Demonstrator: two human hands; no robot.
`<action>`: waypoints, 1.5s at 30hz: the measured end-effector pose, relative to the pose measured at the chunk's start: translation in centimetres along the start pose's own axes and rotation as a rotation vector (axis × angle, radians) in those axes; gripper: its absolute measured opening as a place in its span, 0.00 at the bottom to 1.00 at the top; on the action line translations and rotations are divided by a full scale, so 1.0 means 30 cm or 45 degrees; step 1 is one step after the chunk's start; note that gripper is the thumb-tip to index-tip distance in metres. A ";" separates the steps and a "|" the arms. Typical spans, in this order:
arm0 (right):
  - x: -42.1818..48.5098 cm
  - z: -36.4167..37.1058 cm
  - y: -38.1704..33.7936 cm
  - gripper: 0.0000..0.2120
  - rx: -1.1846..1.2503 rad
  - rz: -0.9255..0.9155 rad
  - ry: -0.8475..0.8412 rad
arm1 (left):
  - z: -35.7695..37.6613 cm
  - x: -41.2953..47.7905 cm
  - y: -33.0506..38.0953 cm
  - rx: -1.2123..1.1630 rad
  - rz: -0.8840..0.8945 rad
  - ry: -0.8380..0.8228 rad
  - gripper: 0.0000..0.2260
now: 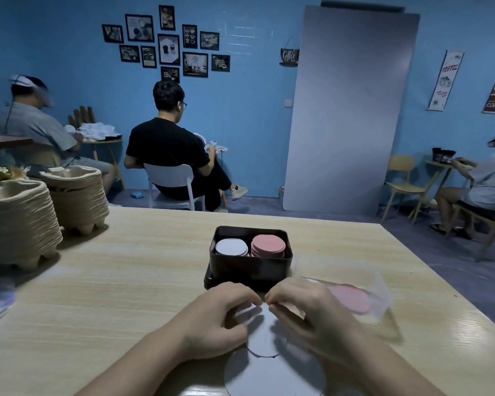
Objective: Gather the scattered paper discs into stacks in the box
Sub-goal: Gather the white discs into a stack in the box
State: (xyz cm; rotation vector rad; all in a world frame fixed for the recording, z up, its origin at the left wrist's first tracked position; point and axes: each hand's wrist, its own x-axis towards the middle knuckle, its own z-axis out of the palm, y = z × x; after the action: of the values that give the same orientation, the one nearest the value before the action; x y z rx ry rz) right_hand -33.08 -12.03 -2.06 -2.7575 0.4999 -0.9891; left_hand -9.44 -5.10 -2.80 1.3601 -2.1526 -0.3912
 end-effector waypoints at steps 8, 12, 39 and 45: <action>-0.061 -0.004 0.050 0.02 0.116 0.216 -0.141 | 0.030 0.003 -0.017 0.161 0.105 -0.089 0.27; -0.060 -0.006 0.046 0.03 0.126 0.269 -0.164 | 0.027 -0.006 -0.013 0.122 0.088 -0.033 0.24; -0.053 -0.002 0.020 0.16 0.280 0.351 -0.157 | 0.027 -0.032 -0.027 -0.022 -0.092 0.183 0.15; -0.070 -0.012 0.030 0.15 0.202 0.405 -0.173 | 0.033 -0.031 -0.039 0.143 -0.123 0.044 0.18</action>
State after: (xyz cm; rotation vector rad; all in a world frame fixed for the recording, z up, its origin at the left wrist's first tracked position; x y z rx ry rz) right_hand -35.04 -12.10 -3.26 -2.4815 0.7711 -0.7279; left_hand -8.86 -4.83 -4.49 1.5262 -2.1137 -0.2846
